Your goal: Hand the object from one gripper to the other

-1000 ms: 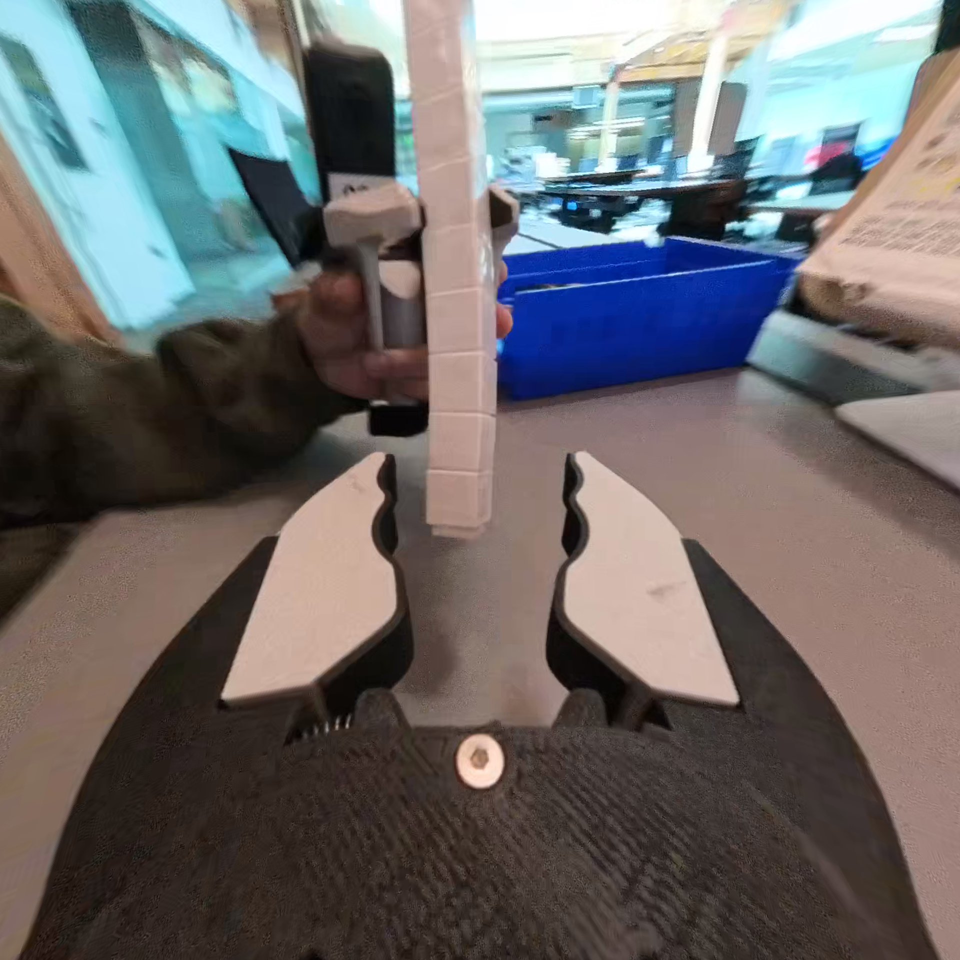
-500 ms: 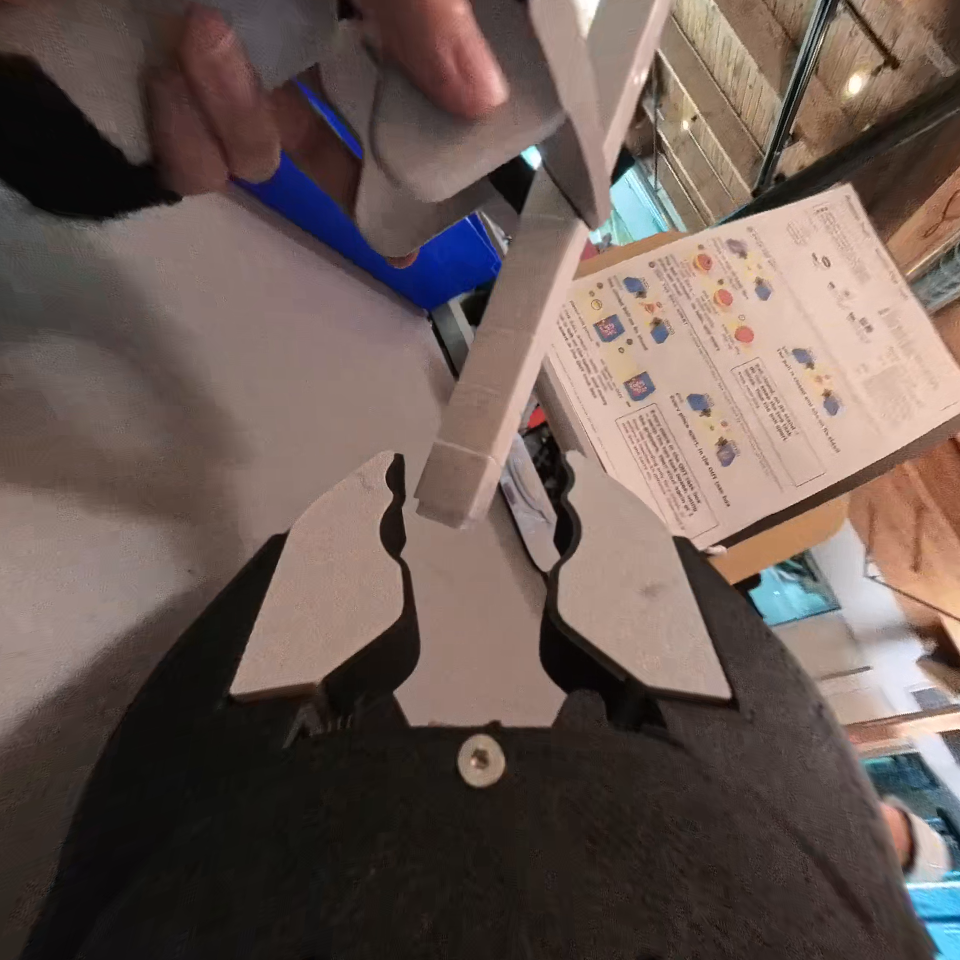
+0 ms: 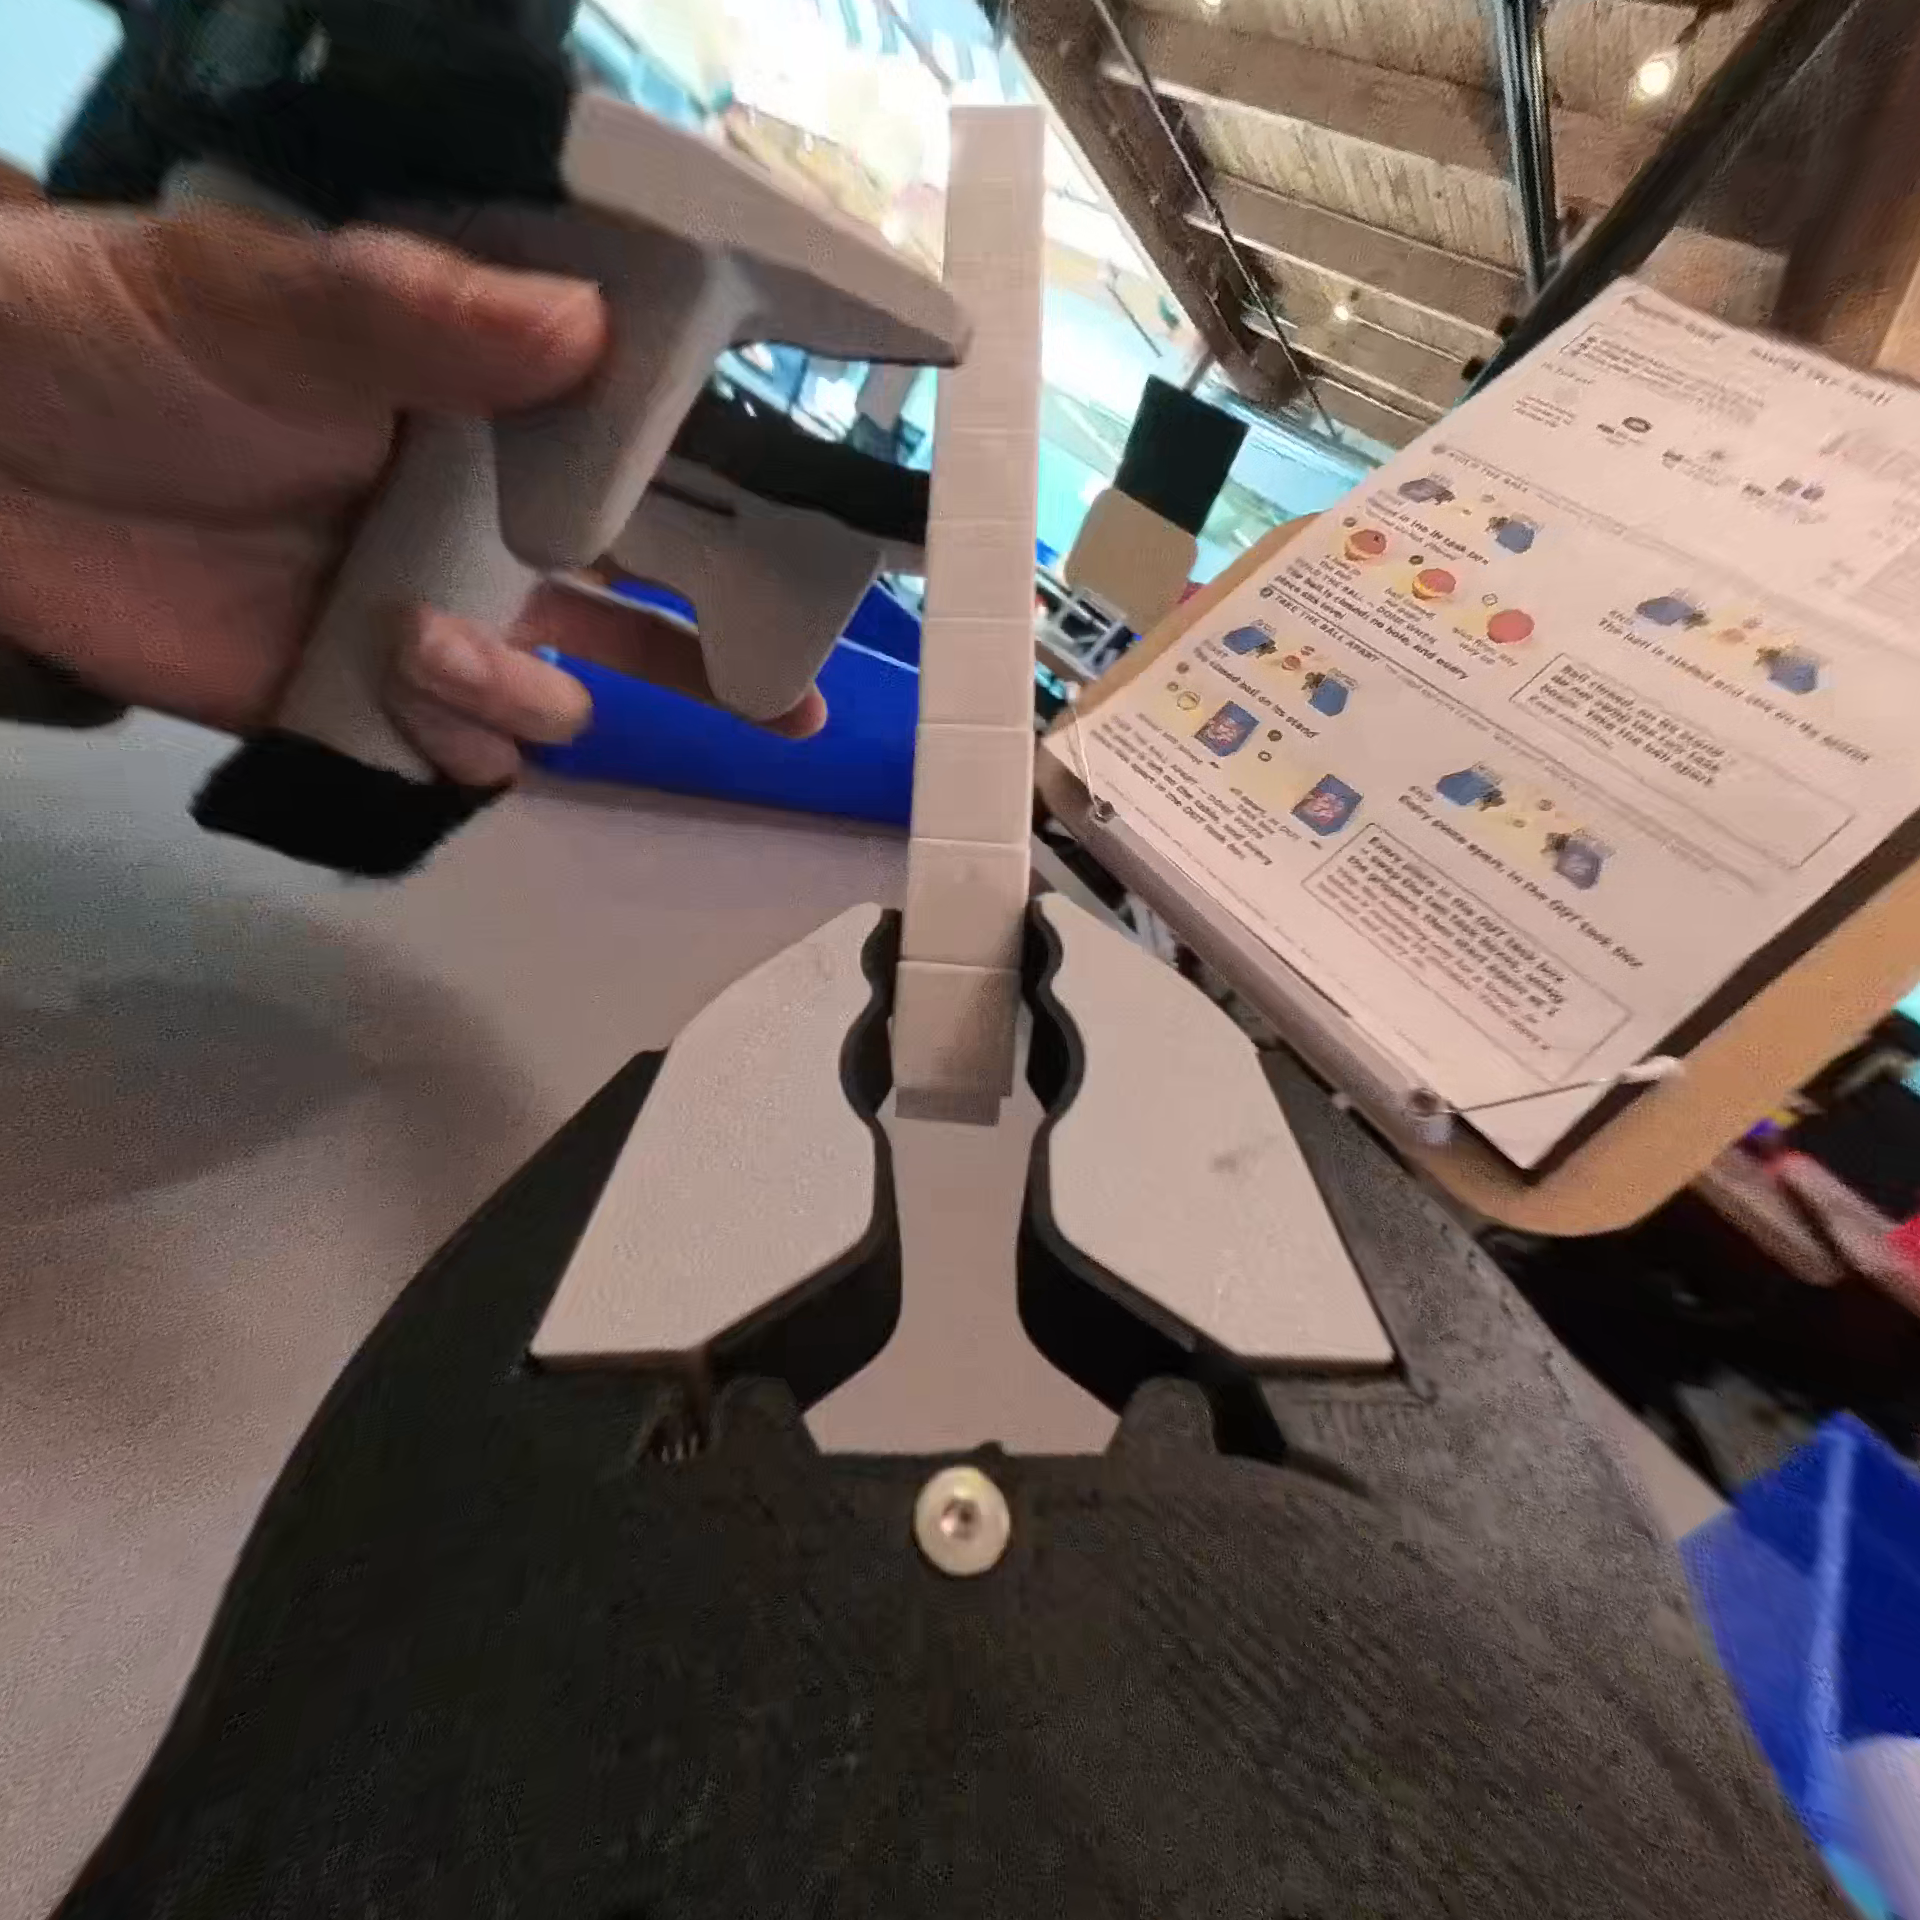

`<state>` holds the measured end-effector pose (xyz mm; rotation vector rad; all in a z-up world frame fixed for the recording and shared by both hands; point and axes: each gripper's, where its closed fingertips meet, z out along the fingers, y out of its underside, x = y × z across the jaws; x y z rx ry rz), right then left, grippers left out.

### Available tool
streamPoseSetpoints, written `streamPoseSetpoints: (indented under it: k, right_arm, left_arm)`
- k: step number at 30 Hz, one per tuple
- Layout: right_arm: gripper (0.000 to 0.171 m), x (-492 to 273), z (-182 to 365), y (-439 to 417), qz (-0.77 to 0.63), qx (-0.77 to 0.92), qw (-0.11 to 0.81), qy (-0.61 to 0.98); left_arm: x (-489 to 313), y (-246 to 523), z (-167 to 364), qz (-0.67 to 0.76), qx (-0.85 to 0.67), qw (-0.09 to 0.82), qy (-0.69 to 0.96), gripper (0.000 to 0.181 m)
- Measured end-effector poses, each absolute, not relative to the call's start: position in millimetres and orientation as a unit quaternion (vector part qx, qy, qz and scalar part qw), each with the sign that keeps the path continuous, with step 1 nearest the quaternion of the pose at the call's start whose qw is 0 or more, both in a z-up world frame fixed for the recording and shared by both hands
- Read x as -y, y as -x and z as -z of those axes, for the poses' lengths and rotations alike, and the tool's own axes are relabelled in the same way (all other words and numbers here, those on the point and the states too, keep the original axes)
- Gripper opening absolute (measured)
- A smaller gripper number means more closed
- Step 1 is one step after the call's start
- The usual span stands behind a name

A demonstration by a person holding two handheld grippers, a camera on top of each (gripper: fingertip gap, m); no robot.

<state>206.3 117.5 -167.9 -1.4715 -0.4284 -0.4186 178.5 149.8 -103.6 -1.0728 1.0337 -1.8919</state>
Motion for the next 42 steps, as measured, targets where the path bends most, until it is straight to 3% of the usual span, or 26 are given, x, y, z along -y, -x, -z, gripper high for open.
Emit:
streamPoseSetpoints:
  k: [4, 8, 12, 14, 17, 21, 27, 35, 42]
  right_arm:
    - [0.022, -107, 146, -196, -0.001, 0.147, 0.765, 0.626]
    - [0.022, -92, 125, -187, -0.208, 0.107, 0.797, 0.556]
    - [0.022, -75, 103, -208, -0.288, 0.052, 0.823, 0.486]
    - [0.022, -65, 93, -233, -0.247, 0.023, 0.843, 0.477]
    - [0.022, -45, 95, -305, -0.057, -0.075, 0.839, 0.536]
    - [0.022, 9, 132, -403, 0.189, -0.219, 0.731, 0.618]
    - [0.023, 24, 210, -457, 0.259, -0.286, 0.567, 0.728]
    - [0.023, 10, 208, -451, 0.315, -0.227, 0.523, 0.759]
    - [0.069, 2, 219, -436, 0.321, -0.184, 0.493, 0.788]
  left_arm:
    - [-135, -171, 94, 0.704, -0.454, 0.418, 0.352, 0.066]
    - [-134, -171, 101, 0.713, -0.461, 0.391, 0.355, 0.066]
    - [-140, -171, 104, 0.72, -0.452, 0.382, 0.361, 0.064]
    - [-142, -173, 107, 0.72, -0.453, 0.378, 0.366, 0.064]
    - [-145, -175, 113, 0.719, -0.45, 0.371, 0.379, 0.061]
    - [-148, -176, 116, 0.724, -0.443, 0.361, 0.386, 0.058]
    - [-143, -176, 117, 0.728, -0.449, 0.353, 0.379, 0.054]
    - [-144, -175, 116, 0.734, -0.444, 0.349, 0.378, 0.05]
    - [-148, -172, 112, 0.736, -0.438, 0.354, 0.376, 0.05]
